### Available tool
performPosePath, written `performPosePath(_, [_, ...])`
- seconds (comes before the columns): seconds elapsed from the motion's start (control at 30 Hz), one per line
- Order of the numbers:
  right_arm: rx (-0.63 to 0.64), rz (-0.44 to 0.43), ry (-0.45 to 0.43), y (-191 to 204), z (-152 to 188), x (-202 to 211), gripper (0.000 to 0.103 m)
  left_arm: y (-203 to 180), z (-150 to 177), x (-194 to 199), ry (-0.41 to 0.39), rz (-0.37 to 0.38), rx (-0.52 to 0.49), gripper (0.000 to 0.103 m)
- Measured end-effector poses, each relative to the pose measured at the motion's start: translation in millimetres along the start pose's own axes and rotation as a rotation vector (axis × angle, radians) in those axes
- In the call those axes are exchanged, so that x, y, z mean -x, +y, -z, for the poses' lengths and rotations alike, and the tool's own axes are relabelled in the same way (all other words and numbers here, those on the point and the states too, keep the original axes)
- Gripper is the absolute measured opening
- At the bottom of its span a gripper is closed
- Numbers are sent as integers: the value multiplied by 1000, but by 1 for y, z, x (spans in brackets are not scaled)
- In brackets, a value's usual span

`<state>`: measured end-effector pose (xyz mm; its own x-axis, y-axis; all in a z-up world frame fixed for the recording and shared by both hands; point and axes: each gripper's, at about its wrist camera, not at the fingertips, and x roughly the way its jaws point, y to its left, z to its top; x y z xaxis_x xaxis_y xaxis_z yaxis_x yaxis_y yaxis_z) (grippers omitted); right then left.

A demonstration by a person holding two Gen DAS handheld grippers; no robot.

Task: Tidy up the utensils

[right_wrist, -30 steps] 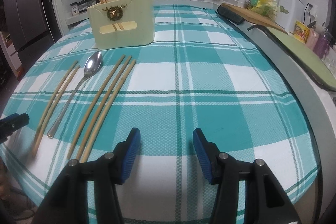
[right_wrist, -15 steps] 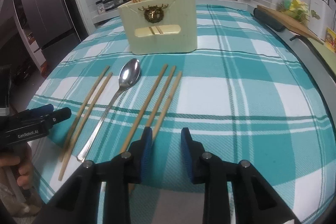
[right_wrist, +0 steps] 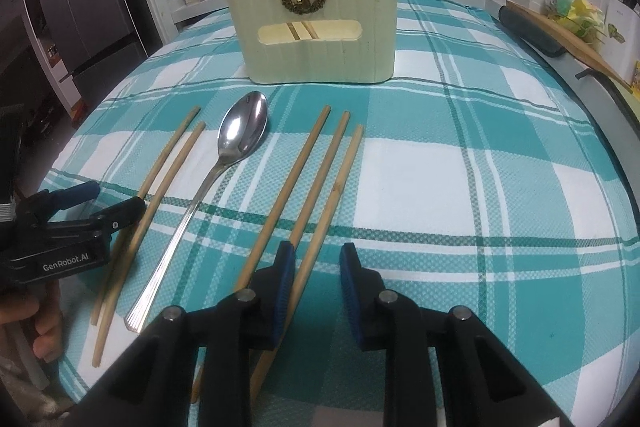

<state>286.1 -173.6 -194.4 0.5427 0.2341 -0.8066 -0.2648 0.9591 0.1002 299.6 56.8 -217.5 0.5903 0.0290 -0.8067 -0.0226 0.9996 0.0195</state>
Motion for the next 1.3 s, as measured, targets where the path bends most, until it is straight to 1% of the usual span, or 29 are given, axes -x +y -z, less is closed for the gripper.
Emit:
performPosePath(0.03, [12, 7, -3, 2, 0, 0, 24, -1, 0, 0, -1, 6, -2, 86])
performPosePath(0.07, [26, 12, -5, 3, -1, 0, 21, -1, 1, 3, -5, 18, -6, 77])
performPosePath(0.1, [36, 15, -5, 5, 0, 0, 16, -2, 1, 4, -10, 25, -12, 68])
performPosePath(0.13, [49, 18, 5, 6, 1, -1, 10, -5, 2, 6, -16, 28, -21, 63])
performPosePath(0.17, [53, 23, 1, 6, 3, 0, 11, -7, 4, 9, -23, 30, -34, 51])
performPosePath(0.2, [57, 39, -5, 6, 5, 1, 11, -9, 5, 11, -28, 35, -45, 33])
performPosePath(0.23, [60, 56, -7, 5, 6, 2, 10, -10, 6, 12, -30, 48, -51, 24])
performPosePath(0.27, [53, 69, -10, 3, 7, 3, 9, -12, 6, 13, -31, 49, -55, 11])
performPosePath(0.33, [32, 81, -14, -5, 9, 5, 8, -13, 9, 15, -36, 37, -52, 7])
performPosePath(0.57, [-32, 172, -17, -46, 27, 23, 6, 8, 30, 30, -31, 27, 58, 6])
performPosePath(0.67, [-63, 206, -13, -64, 41, 36, 6, 13, 44, 42, -29, 32, 71, 8])
performPosePath(0.73, [-79, 209, -19, -70, 49, 44, 7, 16, 52, 48, -27, 55, 82, 22])
performPosePath(0.77, [-87, 198, -33, -71, 53, 49, 9, 17, 55, 51, -28, 72, 88, 40])
performPosePath(0.8, [-92, 185, -38, -72, 56, 52, 13, 17, 56, 53, -30, 76, 90, 59])
performPosePath(0.83, [-96, 175, -41, -72, 60, 54, 31, 17, 57, 54, -31, 68, 86, 66])
performPosePath(0.87, [-100, 166, -48, -72, 62, 56, 51, 17, 57, 54, -32, 55, 79, 70])
performPosePath(0.9, [-105, 162, -58, -72, 64, 58, 55, 17, 57, 53, -30, 47, 74, 70])
performPosePath(0.93, [-108, 163, -66, -72, 66, 59, 56, 17, 57, 50, -21, 45, 69, 70])
performPosePath(1.0, [-107, 157, -50, -72, 67, 56, 56, 16, 56, 47, -13, 30, 48, 70])
performPosePath(1.07, [-104, 149, -41, -72, 67, 53, 56, 13, 56, 45, -6, 12, 17, 76])
performPosePath(1.1, [-92, 153, -38, -71, 67, 52, 56, 12, 56, 44, -6, 7, 4, 81])
performPosePath(1.13, [-82, 157, -34, -70, 67, 52, 56, 12, 57, 44, -6, 1, 1, 83])
performPosePath(1.2, [-63, 168, -32, -68, 68, 51, 56, 16, 57, 42, -4, 3, 17, 87])
performPosePath(1.3, [-71, 164, -36, -69, 68, 51, 56, 19, 59, 41, -4, 3, 19, 93])
